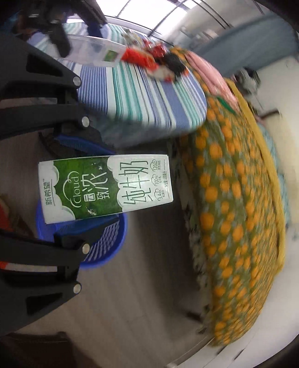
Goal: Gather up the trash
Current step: 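Drop the milk carton into the blue wastebasket with the right tool while the left tool drops the plastic box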
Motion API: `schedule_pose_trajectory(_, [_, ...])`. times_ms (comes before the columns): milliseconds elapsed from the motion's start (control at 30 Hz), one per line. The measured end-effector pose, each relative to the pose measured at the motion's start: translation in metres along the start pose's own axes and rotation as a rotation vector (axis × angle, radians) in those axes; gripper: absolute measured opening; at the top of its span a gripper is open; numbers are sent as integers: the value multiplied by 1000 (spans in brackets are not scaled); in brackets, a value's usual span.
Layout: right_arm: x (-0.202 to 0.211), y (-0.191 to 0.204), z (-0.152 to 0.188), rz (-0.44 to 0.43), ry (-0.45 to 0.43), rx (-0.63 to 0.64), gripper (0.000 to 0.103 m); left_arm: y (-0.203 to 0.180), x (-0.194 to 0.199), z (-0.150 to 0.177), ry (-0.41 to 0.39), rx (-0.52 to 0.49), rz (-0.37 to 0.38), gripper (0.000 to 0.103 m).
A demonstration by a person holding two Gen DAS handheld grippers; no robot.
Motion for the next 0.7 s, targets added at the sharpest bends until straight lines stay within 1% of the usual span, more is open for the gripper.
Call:
schedule_pose_trajectory(67, [-13, -26, 5, 6, 16, -48, 51, -22, -28, -13, 26, -16, 4, 63])
schedule_pose_trajectory(167, [-28, -62, 4, 10, 39, -100, 51, -38, -75, -26, 62, -10, -13, 63])
schedule_pose_trajectory(300, [-46, -96, -1, 5, 60, -150, 51, -43, -134, -37, 128, 28, -27, 63])
schedule_pose_trajectory(400, [-57, -113, -6, -19, 70, -184, 52, -45, -166, -46, 144, 38, -30, 64])
schedule_pose_trajectory(433, [-60, -116, -8, -32, 74, -193, 53, -41, -173, -48, 137, 43, -28, 65])
schedule_pose_trajectory(467, [-63, -119, -10, -48, 76, -199, 54, -41, -180, -52, 123, 52, -33, 79])
schedule_pose_trajectory(500, [-65, -121, -11, -65, 76, -207, 68, -40, -183, -55, 99, 64, -51, 87])
schedule_pose_trajectory(533, [-64, -123, -12, -77, 71, -220, 74, -37, -184, -58, 69, 75, -71, 94])
schedule_pose_trajectory(567, [-61, -126, -14, -89, 56, -236, 75, -34, -182, -61, 37, 82, -87, 94])
schedule_pose_trajectory(633, [-55, -130, -22, -97, 27, -248, 75, -35, -177, -63, 13, 83, -78, 95])
schedule_pose_trajectory(700, [-44, -130, -26, -87, -19, -244, 81, -38, -162, -62, -32, 71, -76, 97])
Point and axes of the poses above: each gripper's, at about its wrist camera, not at the fingertips, and x roughly against the way its jaws point, y to its left, z to its underside, the point moved 8 cm from there along -x, roughly the way its jaws point, and after that the axes turned 13 degrees about y, right-handed, at the moved point
